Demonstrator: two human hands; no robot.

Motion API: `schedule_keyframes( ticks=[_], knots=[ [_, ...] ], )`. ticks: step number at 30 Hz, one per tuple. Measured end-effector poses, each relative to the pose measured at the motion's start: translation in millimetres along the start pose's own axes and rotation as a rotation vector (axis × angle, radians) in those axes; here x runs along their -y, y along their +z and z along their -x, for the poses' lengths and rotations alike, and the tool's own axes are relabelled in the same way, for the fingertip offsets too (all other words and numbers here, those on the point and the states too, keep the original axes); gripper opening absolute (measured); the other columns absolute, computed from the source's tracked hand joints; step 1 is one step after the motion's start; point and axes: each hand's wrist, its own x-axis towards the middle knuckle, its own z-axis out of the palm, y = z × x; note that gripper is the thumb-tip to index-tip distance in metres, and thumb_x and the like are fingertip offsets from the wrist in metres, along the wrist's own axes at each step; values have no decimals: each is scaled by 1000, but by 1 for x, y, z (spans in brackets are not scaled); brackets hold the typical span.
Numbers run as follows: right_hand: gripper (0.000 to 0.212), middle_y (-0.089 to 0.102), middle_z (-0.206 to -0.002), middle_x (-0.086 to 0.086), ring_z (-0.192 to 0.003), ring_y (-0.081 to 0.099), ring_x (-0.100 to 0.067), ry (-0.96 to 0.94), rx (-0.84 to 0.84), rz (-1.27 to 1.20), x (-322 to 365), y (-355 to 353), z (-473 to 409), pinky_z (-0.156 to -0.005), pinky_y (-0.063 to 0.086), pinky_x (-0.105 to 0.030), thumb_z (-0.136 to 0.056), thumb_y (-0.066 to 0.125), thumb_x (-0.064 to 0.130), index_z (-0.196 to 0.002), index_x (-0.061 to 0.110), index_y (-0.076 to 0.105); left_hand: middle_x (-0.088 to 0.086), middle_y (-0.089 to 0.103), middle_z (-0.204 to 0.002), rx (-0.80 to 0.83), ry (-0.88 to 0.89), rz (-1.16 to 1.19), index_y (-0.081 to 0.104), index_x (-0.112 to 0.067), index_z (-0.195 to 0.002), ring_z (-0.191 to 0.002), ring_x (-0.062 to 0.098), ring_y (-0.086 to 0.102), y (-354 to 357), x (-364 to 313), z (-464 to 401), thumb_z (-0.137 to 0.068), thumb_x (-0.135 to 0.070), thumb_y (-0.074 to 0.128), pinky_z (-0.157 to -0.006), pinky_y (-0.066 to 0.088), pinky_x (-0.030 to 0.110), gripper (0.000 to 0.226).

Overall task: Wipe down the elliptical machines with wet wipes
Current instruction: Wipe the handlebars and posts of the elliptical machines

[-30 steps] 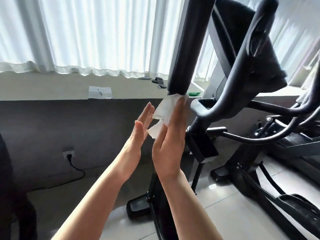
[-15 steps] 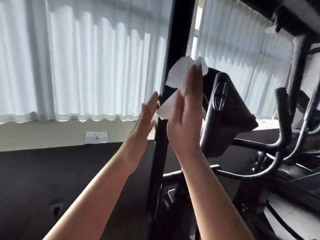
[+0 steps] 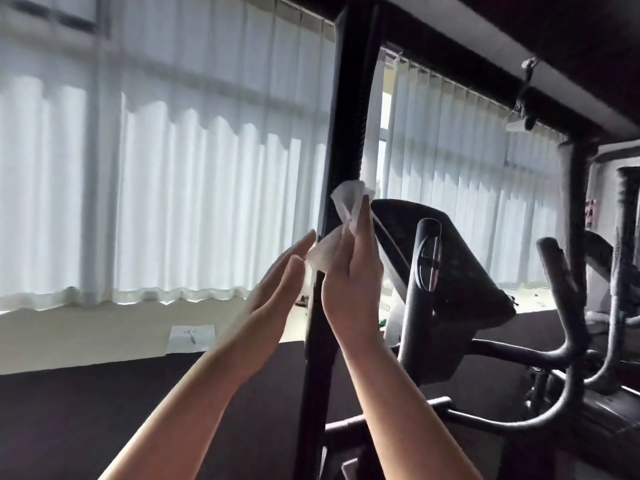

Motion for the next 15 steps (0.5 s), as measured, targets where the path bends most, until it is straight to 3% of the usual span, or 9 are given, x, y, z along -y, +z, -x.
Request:
schedule_keyframes(
  ticks=[6,10,13,15],
  knots=[
    [49,23,-161,-8,-147,23,-17,-192,17,94,24,12,-117,-104,11,4,-106,29,10,-155,7,20,-29,36,-150,-101,178,-44,34,-51,-138,-139,-12,29,-1,-48,-60,-83,-72,32,-122,23,36,59],
    [50,24,-159,-16,-148,22,-25,-329,17,129,40,14,-188,-114,13,-10,-103,28,11,-152,-1,22,-20,39,-152,-194,224,48,39,-41,-143,-139,-8,32,-3,-63,-87,-87,-64,32,-121,26,38,61],
    [50,23,-159,-20,-148,22,-28,-365,45,197,46,16,-216,-114,11,-11,-103,29,9,-151,-5,20,-21,38,-151,-143,201,77,37,-43,-141,-137,-8,34,0,-64,-92,-86,-61,30,-119,30,34,58],
    [49,23,-160,-15,-148,23,-25,-363,41,225,46,15,-211,-118,16,-14,-106,29,10,-153,0,18,-25,35,-152,-59,181,62,32,-44,-145,-137,-11,32,4,-61,-91,-85,-70,31,-120,27,31,66]
  ],
)
